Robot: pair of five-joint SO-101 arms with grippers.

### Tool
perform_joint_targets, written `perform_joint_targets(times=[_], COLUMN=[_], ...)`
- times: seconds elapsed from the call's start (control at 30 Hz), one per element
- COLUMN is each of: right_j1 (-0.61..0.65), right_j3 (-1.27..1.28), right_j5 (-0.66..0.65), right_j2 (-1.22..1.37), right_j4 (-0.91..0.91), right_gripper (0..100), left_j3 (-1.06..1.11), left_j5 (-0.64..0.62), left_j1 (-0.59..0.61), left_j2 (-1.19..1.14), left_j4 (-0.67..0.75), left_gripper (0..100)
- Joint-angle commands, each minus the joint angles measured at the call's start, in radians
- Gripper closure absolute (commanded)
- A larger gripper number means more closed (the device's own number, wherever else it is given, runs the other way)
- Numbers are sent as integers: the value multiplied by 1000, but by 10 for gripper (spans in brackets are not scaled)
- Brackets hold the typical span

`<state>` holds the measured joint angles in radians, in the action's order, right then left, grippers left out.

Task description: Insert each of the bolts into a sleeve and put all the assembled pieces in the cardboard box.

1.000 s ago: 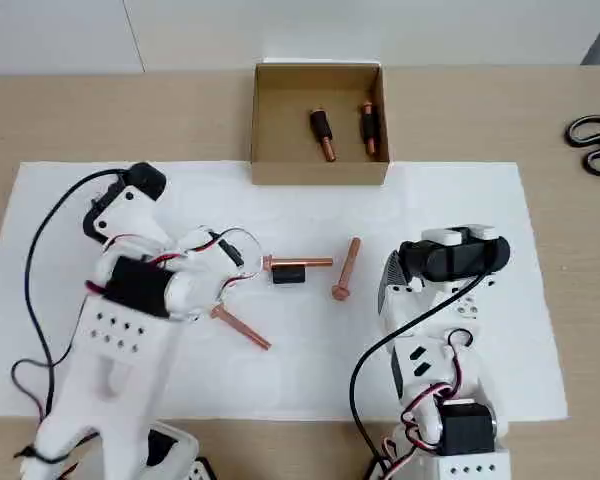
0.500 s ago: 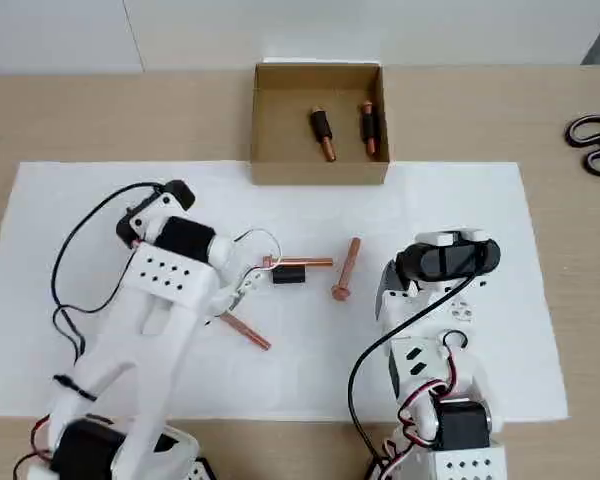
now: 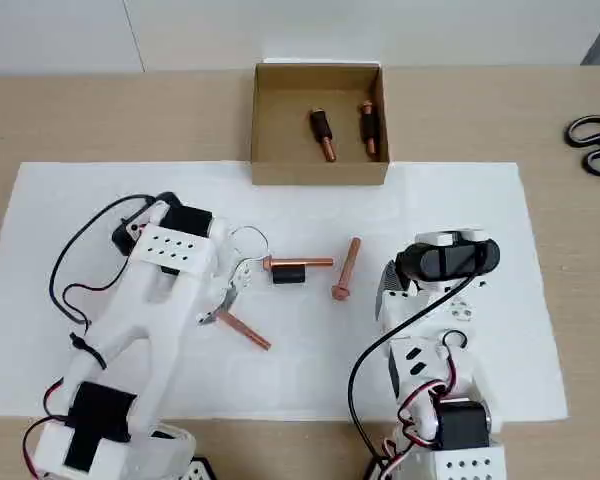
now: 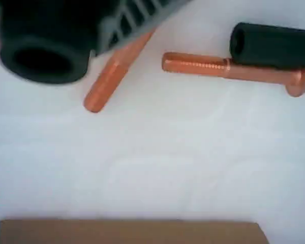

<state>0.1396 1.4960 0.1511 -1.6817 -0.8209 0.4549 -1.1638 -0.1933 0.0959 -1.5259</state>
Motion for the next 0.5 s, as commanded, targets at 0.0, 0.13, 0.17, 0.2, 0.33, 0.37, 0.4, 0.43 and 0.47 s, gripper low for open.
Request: perform_joint_targets(times=[0.0,0.13,0.17,0.2,0.33,0.37,0.4,0.43,0.47], right_j1=[-7,-8,-8,-8,-8,-10,-15,-25,-36], right_j3=[-5,-5,-5,-5,-5,-5,-5,-5,-5], right_j5=[0,0,0,0,0,0,0,0,0], right_j2=[-15,-15,-15,-15,-15,-15,-15,-15,-15], right_j4=[15,15,15,15,15,15,15,15,15], right_gripper=[995,995,995,995,995,995,995,995,995], left_j3=[-45,-61,-61,-61,-54,-54,-54,-54,-54], left_j5=[-5,-5,-5,-6,-6,-6,-6,-6,-6], left_j1=[-25,-83,-92,-97,-97,-97,-97,-97,-95], left_j2=[9,3,3,3,3,3,3,3,3], left_j4=[-35,-78,-77,-75,-41,-41,-41,-41,-41], left_gripper=[780,692,690,690,690,690,690,690,690])
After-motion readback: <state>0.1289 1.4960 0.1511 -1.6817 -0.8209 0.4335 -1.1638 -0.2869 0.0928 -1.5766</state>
